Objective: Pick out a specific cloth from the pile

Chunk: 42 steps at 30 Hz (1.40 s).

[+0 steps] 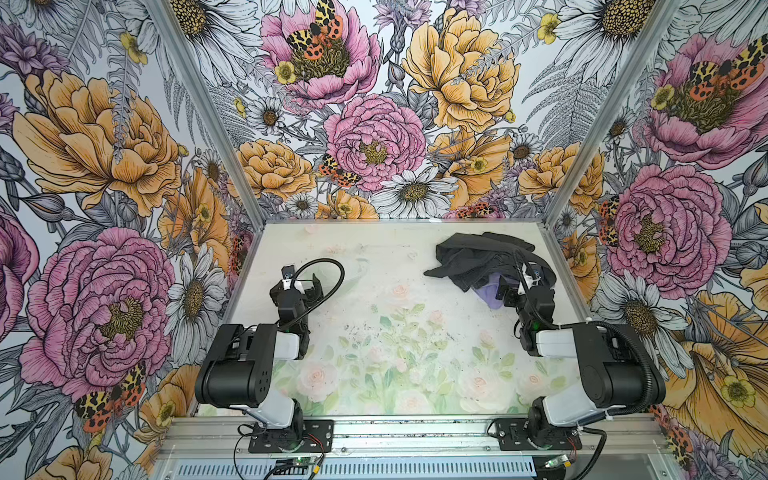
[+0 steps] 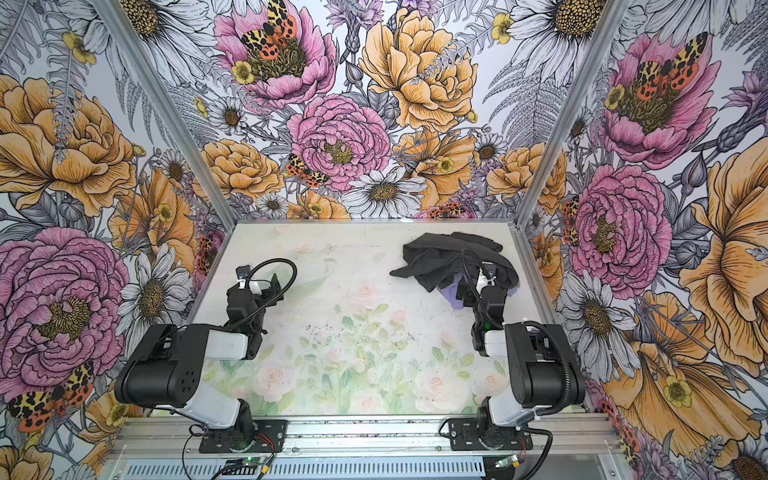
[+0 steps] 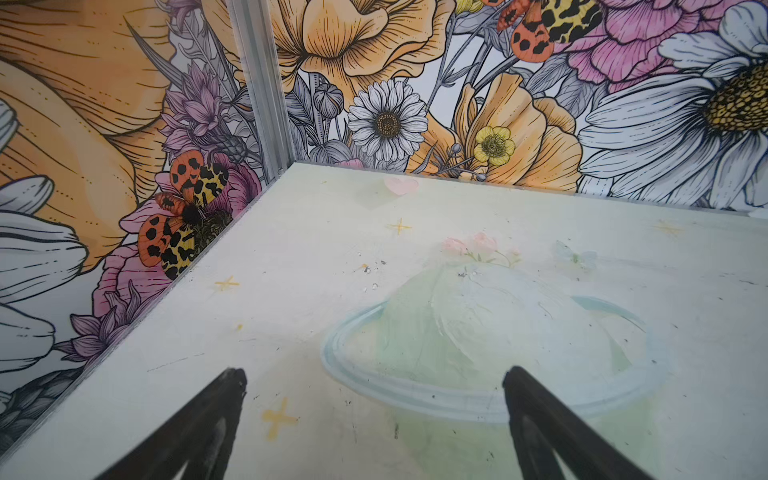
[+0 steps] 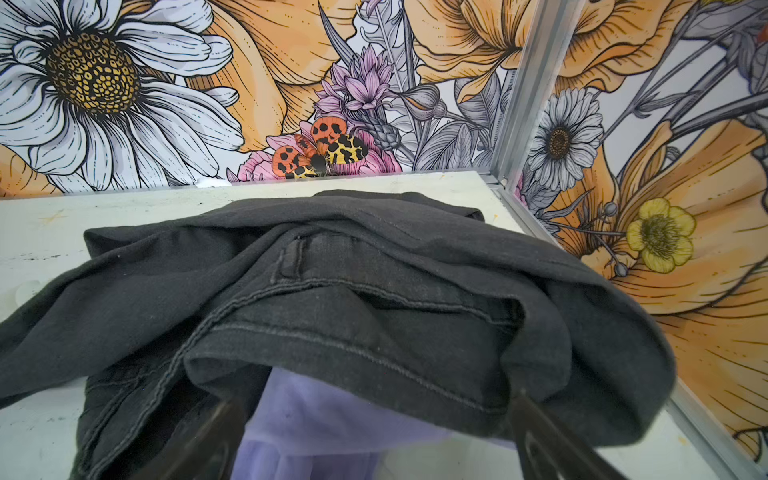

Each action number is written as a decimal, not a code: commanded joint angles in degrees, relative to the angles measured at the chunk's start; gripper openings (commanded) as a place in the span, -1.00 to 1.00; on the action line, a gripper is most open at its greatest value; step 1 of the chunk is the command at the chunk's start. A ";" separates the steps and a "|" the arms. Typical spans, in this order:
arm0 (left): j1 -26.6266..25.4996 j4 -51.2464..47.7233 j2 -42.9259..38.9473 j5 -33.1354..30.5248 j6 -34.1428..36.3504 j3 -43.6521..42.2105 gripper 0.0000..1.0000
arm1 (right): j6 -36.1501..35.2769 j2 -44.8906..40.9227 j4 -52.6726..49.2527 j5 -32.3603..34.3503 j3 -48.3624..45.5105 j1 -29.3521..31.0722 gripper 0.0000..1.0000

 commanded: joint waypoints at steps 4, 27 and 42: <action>0.31 0.47 -0.33 1.34 -0.28 0.85 0.97 | 0.06 0.04 1.12 0.50 0.48 0.19 0.99; 0.23 0.11 -0.29 1.34 -0.25 1.03 0.97 | 0.06 0.05 0.89 0.59 0.64 0.21 0.99; -0.03 6.20 -5.30 -1.03 -0.75 -4.52 0.97 | -2.76 -11.01 -10.78 0.88 0.92 2.91 0.99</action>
